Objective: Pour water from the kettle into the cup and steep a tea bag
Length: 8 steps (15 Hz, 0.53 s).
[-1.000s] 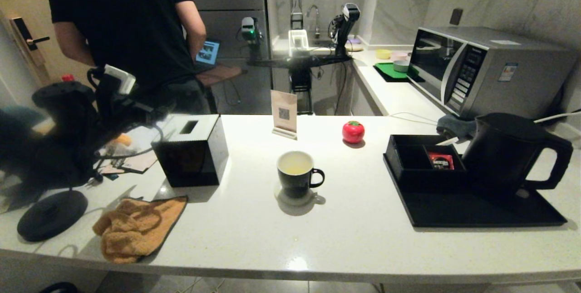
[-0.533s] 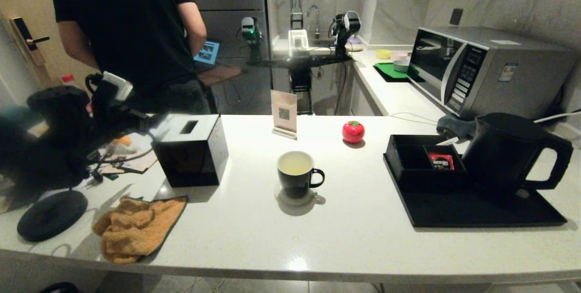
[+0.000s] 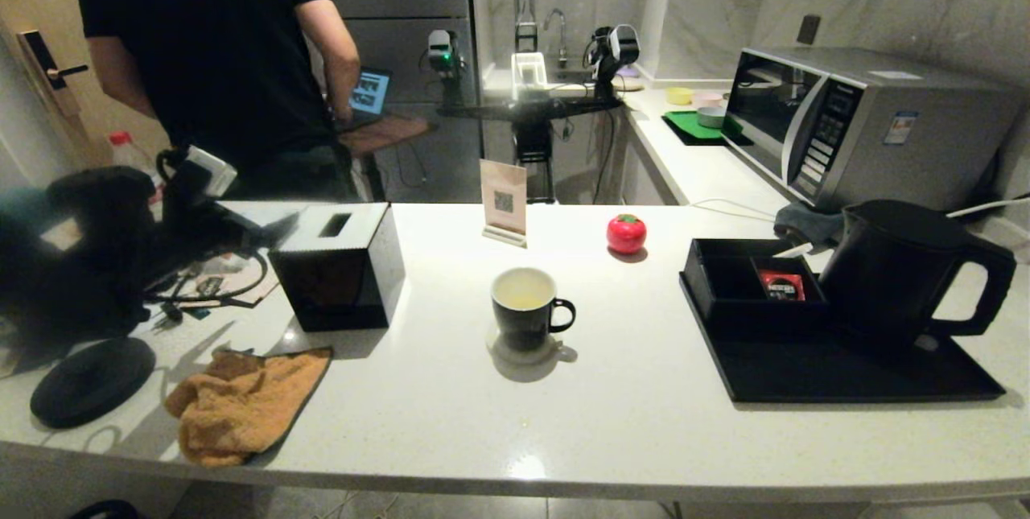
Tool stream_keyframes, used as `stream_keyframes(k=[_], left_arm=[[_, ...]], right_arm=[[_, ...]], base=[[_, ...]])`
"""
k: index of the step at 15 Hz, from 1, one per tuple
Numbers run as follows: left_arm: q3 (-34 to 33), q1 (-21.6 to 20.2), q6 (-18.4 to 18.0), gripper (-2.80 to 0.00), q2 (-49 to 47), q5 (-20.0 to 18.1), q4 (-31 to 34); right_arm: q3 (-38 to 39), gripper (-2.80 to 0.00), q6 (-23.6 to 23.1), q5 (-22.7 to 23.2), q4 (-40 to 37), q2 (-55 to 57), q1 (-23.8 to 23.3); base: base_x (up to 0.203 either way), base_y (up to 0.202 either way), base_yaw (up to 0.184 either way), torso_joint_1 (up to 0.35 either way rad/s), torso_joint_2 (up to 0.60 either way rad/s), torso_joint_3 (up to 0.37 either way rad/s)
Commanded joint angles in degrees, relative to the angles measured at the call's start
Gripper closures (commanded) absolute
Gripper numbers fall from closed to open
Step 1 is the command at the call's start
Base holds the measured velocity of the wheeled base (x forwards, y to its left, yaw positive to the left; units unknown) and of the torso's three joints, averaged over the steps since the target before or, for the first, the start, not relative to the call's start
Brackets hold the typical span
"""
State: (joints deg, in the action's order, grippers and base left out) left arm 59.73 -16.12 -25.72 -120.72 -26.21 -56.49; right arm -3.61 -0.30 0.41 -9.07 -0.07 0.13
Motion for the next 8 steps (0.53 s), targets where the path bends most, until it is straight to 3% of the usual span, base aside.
stream_keyframes(k=[1,8], left_arm=[[-0.18,-0.32,-0.85,-2.80,-0.70,-0.23,-0.20],[-3.40,-0.67,-2.58,-2.80,-1.97,-0.33,-0.46]], right_arm=[[0.00,0.00,-0.05,0.02,-0.07,0.07,0.04],[0.00,0.00,-0.05,0.02,-0.07,0.07,0.04]], base=[[0.000,0.000,0.000,0.000,0.00,0.000],[0.000,0.000,0.000,0.000,0.00,0.000]])
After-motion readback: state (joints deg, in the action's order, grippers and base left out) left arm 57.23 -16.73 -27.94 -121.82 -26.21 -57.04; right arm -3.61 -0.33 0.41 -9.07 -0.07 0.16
